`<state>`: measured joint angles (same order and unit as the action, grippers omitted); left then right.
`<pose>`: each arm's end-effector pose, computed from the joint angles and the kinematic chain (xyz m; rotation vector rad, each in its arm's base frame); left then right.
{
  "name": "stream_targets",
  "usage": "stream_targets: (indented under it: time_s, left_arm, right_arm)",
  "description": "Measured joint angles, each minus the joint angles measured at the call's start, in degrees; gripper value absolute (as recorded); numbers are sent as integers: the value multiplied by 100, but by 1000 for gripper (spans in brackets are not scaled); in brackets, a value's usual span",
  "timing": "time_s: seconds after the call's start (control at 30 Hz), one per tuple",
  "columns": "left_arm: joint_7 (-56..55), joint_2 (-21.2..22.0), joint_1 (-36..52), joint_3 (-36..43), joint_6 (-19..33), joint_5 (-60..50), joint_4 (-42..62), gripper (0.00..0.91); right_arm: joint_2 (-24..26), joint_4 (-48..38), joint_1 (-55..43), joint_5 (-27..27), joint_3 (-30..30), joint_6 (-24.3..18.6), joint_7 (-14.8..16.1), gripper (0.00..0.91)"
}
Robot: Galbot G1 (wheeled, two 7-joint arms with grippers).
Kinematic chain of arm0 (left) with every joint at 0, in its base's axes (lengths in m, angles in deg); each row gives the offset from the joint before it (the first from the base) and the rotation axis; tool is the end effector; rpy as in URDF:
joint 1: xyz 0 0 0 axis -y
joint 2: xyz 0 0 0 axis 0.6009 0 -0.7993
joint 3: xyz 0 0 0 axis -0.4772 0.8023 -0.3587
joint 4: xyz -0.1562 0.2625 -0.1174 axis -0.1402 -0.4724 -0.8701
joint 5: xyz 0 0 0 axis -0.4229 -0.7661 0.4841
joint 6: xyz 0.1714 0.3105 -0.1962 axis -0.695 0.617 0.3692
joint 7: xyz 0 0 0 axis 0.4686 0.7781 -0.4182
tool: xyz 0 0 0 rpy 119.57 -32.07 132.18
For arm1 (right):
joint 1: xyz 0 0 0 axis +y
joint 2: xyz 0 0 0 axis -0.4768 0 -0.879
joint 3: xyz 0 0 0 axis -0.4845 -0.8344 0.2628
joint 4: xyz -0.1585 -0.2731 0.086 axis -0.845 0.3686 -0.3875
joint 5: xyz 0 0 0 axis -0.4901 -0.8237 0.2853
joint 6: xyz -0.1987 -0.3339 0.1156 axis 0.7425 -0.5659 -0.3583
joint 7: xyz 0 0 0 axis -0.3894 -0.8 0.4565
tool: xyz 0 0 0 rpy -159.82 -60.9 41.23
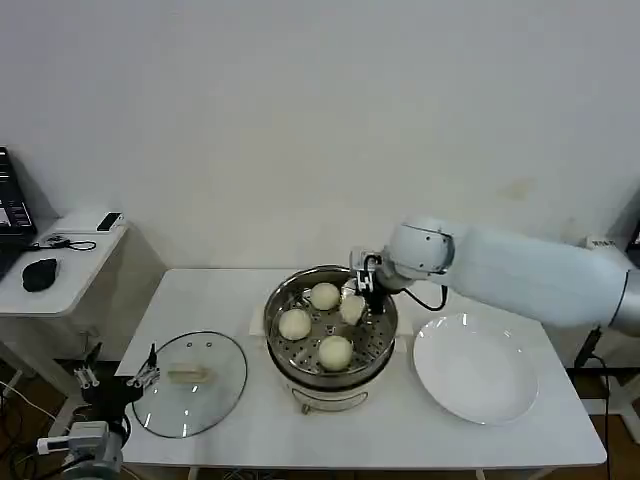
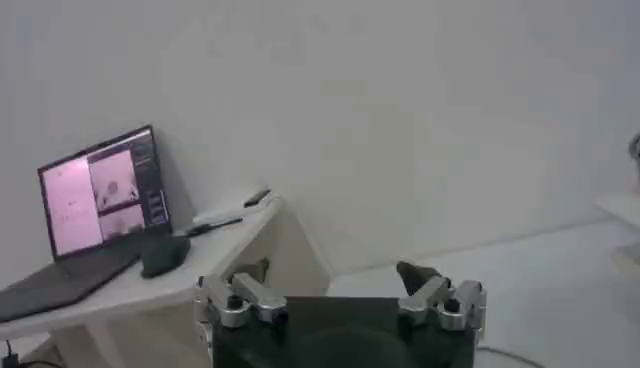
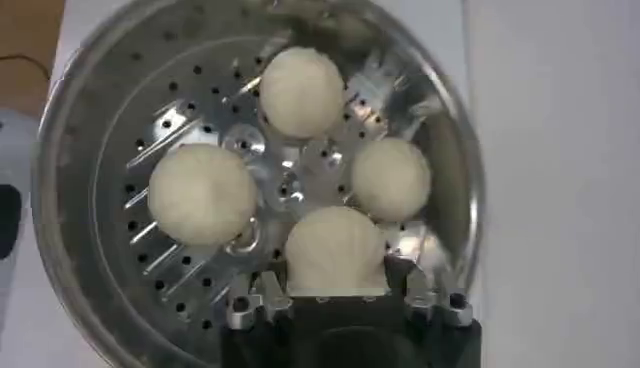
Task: Take steamed baozi put them in steamer then cover it.
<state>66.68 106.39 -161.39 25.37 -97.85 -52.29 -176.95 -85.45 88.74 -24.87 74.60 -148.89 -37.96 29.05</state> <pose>0.2316 0.1053 -0.2505 0.3142 -2.9122 -0.4654 0.4961 0.1131 -0.1079 1.2847 -1.5902 1.3172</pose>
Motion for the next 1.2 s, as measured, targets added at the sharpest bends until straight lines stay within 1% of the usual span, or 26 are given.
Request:
stream_targets:
  time_s: [0.23, 0.27, 0.3, 0.63, 0.83, 0.9, 1.0, 1.07, 1.2]
  left_arm:
    - [-1, -5, 7, 4, 2, 0, 19, 907]
    - [-1, -5, 6, 3, 2, 0, 18, 907]
    - [-1, -5, 6, 3, 2, 0, 19, 907]
    - [-1, 17, 21, 3, 5, -4, 20, 907]
    - [-1, 23, 47, 31, 5, -5, 39, 907]
    - [-3, 37, 67, 49, 5, -6, 60, 907]
    - [-3, 50, 72, 76, 23, -14, 91, 907]
    - [-1, 52, 80, 84, 41, -20, 116, 907]
    - [48, 49, 88, 122, 109, -79, 171, 907]
  right_arm:
    - [8, -2, 147, -52, -16, 50, 1, 665]
    - [9, 3, 164, -59, -16, 55, 0, 766]
    - [11, 6, 177, -68, -16, 59, 0, 907]
    - [94, 80, 263, -133, 141, 79, -82, 907]
    - [298, 344, 370, -97, 441, 40, -256, 907]
    - [409, 469, 414, -74, 564, 8, -372, 907]
    - [642, 700, 507, -30, 766, -62, -661, 907]
    - [839, 878, 605, 30, 921, -153, -947, 907]
    - [1286, 1243, 987, 191, 1384, -452, -1641, 907]
